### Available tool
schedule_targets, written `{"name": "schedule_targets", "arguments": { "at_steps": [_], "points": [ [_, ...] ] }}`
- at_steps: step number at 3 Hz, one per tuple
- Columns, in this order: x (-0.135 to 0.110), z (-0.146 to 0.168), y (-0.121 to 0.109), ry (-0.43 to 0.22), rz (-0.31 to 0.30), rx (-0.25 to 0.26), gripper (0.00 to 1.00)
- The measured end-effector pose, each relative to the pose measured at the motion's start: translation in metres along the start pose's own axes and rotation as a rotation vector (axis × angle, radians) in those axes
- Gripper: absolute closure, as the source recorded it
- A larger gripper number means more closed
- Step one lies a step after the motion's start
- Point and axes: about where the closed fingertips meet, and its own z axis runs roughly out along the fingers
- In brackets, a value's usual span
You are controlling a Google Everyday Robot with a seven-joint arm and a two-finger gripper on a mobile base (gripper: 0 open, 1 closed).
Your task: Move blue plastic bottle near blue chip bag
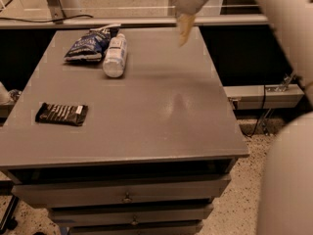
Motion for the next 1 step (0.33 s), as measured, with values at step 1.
{"name": "schedule_targets", "arguments": {
  "at_steps": [1],
  "points": [
    [0.0197, -0.0816, 0.0161, 0.083, 0.102, 0.150, 0.00]
  ]
}}
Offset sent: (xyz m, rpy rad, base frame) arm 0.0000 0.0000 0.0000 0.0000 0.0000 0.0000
